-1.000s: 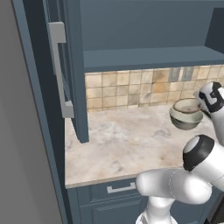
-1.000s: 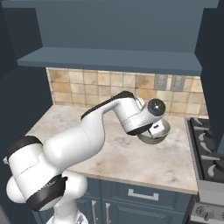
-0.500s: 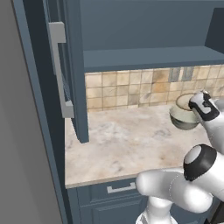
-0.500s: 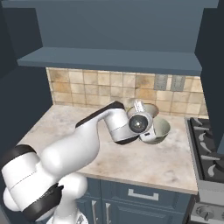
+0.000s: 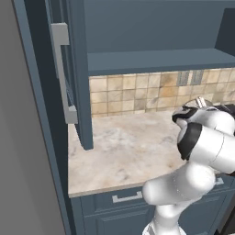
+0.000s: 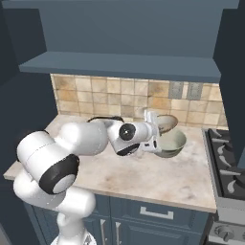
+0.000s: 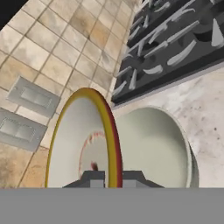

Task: Pick up the bowls on the counter and stack them on top of one another in the open cabinet. Place the smaller bowl on top of the larger bowl.

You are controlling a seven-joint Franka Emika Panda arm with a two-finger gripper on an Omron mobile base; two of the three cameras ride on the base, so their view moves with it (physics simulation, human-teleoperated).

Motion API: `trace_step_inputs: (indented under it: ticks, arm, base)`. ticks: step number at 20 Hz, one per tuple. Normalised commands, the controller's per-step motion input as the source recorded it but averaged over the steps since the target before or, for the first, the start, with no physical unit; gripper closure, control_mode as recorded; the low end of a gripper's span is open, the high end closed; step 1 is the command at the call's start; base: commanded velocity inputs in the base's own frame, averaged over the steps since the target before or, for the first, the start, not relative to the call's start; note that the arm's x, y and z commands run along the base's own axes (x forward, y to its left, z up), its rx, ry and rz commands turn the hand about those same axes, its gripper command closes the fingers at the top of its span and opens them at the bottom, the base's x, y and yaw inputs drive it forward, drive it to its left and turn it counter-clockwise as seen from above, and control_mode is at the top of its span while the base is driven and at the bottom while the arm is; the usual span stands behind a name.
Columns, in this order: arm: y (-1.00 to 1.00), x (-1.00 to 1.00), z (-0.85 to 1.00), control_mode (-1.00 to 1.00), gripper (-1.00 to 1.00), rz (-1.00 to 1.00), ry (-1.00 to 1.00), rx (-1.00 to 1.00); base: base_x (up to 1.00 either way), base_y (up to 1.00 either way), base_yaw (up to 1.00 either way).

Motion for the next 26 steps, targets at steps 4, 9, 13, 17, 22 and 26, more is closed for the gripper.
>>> trace_step_inputs:
  ticks: [4, 9, 13, 17, 22, 26]
  arm:
    - [-0.37, 0.42, 0.00, -1.00, 1.00, -0.12, 0.11, 0.12]
    - [-0.47, 0.33, 0.00, -1.00, 1.00, -0.03, 0.09, 0.20]
    - [-0.47, 0.25, 0.00, -1.00, 1.00, 0.00, 0.06, 0.24]
    - [-0.11, 0.05, 0.00, -1.00, 1.00, 0.00, 0.01, 0.06]
    - [0.00, 0.00, 0.00, -1.00, 1.00, 0.00, 0.00, 0.00]
    - [0.00, 0.00, -0.07, -1.00, 1.00, 0.00, 0.00, 0.00]
  base:
    - [0.00, 0.00, 0.00]
    - [0.00, 0.00, 0.00]
    - [0.00, 0.00, 0.00]
    - [0.00, 0.00, 0.00]
    - [0.00, 0.00, 0.00]
    - [0.00, 0.00, 0.00]
